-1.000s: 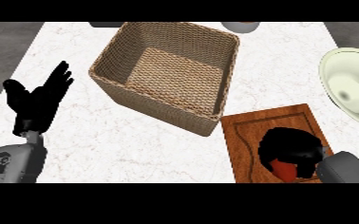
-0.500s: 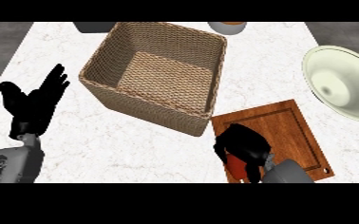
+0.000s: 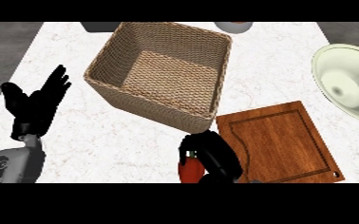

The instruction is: Pick the bell pepper from the cutting board and place it in the basket

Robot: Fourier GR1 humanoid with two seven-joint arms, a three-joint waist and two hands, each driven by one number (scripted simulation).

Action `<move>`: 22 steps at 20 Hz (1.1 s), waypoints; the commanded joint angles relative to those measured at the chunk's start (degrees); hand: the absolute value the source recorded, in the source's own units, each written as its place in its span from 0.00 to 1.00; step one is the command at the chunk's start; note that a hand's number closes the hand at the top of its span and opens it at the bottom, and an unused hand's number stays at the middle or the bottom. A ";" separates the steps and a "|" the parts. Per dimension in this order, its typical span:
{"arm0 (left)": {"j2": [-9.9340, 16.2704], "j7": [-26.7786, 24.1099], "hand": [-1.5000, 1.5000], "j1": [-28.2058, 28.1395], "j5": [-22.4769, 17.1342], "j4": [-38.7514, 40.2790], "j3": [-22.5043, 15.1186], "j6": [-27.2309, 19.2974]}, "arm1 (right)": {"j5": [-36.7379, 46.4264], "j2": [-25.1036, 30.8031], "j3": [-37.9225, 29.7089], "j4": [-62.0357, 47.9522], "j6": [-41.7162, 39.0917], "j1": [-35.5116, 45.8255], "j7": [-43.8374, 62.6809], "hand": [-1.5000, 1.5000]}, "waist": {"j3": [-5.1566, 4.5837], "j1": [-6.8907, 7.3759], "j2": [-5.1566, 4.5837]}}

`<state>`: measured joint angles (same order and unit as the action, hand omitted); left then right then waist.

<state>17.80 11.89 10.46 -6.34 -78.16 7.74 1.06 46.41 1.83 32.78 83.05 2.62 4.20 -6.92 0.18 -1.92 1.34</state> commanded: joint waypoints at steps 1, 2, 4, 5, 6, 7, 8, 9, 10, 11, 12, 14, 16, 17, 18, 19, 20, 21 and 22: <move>-0.39 0.18 0.50 0.57 0.09 -0.07 -0.38 -0.12 | -3.32 -1.74 4.61 5.89 9.61 -0.38 8.74 1.00 | 0.11 0.77 0.25; -0.54 0.45 0.50 0.66 -0.06 0.27 -0.55 0.12 | -3.45 -1.76 5.99 6.72 11.73 -1.02 10.43 1.00 | 0.05 0.45 0.21; 0.20 0.51 0.50 0.85 0.06 -0.24 -0.41 0.41 | -3.40 -1.79 7.71 9.16 16.08 -0.36 15.45 1.00 | -0.08 1.08 0.50; -0.01 0.35 0.50 0.27 0.14 -0.27 -0.79 0.69 | -3.00 -1.80 8.84 9.94 18.00 -0.09 17.53 1.00 | -0.18 1.54 0.58; -0.28 0.01 0.50 0.38 0.09 -0.22 -0.82 0.60 | -2.27 -1.80 9.74 10.86 19.53 0.66 19.95 1.00 | -0.36 1.55 0.60; -0.28 0.63 0.50 0.43 0.13 0.04 -0.77 0.36 | -1.27 -1.81 10.77 11.97 21.18 1.18 22.52 1.00 | -0.44 1.37 0.66; 0.31 0.56 0.50 0.89 0.83 -0.11 -0.81 0.10 | -0.49 -1.82 11.69 12.63 22.76 2.26 25.22 1.00 | -0.45 1.61 0.50; 0.26 0.62 0.50 0.62 0.17 -0.31 -1.03 1.12 | 0.31 -1.82 12.02 12.93 24.64 2.61 27.59 1.00 | -0.52 1.82 0.58; -0.13 0.64 0.50 0.93 0.25 0.10 -1.10 0.79 | 1.46 -1.82 12.77 13.34 25.34 4.07 30.44 1.00 | -0.65 1.76 0.30; 0.43 0.35 0.50 0.64 0.33 -0.01 -0.74 0.88 | 2.07 -1.82 13.37 14.26 26.58 4.67 32.34 1.00 | -0.69 2.20 0.57; -0.04 0.22 0.50 1.59 0.49 -0.28 -1.00 0.45 | 3.68 -1.83 13.67 13.38 26.90 6.24 34.92 1.00 | -0.77 2.15 0.30; 0.21 0.48 0.50 0.85 -0.06 -0.25 -0.90 1.25 | 5.55 -1.83 14.10 13.77 29.74 8.10 39.34 1.00 | -0.78 3.05 0.33; -0.18 1.22 0.50 1.77 0.54 -0.28 -1.73 0.90 | 7.40 -1.83 14.34 14.47 30.59 10.91 44.45 1.00 | -0.75 2.61 0.26; -0.22 0.89 0.50 1.88 0.77 -0.05 -1.48 0.38 | 8.49 -1.83 13.96 14.31 30.98 13.04 46.42 1.00 | -0.80 3.03 0.07; -0.17 0.40 0.50 1.34 0.46 -0.01 -1.43 0.95 | 9.29 -1.83 13.37 14.15 30.88 14.52 48.97 1.00 | -0.89 3.51 0.06; -0.29 0.69 0.50 2.11 0.65 -0.11 -1.95 1.10 | 10.41 -1.83 13.43 14.02 31.01 16.34 51.26 1.00 | -0.86 3.32 0.03; -0.43 1.00 0.50 1.84 0.81 -0.11 -2.34 1.19 | 11.14 -1.83 12.85 13.72 31.29 18.11 53.39 1.00 | -0.84 3.81 -0.01; -0.43 0.46 0.50 1.70 0.68 0.35 -1.98 1.16 | 12.74 -1.83 12.78 13.79 32.01 19.74 55.88 1.00 | -0.87 3.76 -0.01; -0.07 0.73 0.50 1.85 0.92 -0.01 -2.23 1.39 | 13.39 -1.83 11.90 12.89 31.22 21.46 58.42 1.00 | -0.86 4.19 -0.02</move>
<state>17.60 12.59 12.14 -5.70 -78.18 5.94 2.10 56.38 0.02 45.66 96.66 32.98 20.11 43.05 -0.63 1.51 1.43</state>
